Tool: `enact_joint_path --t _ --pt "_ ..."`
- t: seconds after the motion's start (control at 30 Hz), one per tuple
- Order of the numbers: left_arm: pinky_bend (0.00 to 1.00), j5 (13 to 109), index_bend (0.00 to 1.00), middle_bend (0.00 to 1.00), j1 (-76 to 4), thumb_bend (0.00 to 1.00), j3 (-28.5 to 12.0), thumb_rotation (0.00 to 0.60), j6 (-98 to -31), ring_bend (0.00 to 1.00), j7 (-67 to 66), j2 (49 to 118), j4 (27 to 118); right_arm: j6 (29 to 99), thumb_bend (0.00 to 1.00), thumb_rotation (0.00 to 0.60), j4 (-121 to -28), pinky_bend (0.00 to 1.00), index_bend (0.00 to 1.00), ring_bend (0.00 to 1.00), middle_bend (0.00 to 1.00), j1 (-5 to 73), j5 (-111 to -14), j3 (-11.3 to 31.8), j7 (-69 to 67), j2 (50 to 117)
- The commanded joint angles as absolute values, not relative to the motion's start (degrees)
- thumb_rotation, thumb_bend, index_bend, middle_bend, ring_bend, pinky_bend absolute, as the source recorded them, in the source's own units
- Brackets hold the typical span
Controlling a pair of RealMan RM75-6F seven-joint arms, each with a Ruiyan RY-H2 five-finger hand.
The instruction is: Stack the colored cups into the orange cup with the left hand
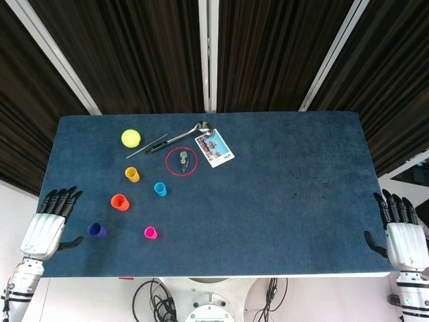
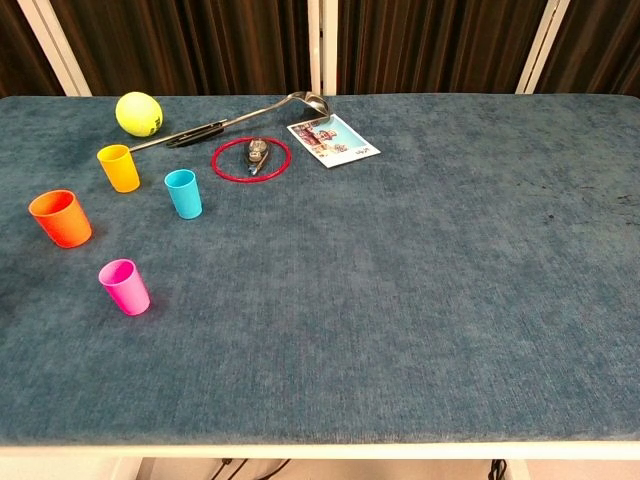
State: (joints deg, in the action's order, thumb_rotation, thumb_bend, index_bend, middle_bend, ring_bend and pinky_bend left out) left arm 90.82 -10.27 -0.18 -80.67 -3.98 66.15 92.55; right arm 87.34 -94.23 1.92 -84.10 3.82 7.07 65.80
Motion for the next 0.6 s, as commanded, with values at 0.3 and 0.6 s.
enact_joint_path --t 0.3,0.6 --pt "0.17 91.73 0.08 0.08 -11.67 0.14 2.07 0.6 -76.57 0.02 -2.29 67.39 90.16 87.36 0.26 0.6 -94.02 0.0 0.0 0.0 0.0 1.56 -83.88 3.89 7.3 64.85" --pt "0.37 89.74 0.19 0.16 -13.89 0.14 1.88 0.6 -71.78 0.15 0.71 71.38 85.04 86.96 0.26 0.6 -94.03 0.0 0.0 0.0 0.0 1.46 -83.33 3.97 7.01 64.59"
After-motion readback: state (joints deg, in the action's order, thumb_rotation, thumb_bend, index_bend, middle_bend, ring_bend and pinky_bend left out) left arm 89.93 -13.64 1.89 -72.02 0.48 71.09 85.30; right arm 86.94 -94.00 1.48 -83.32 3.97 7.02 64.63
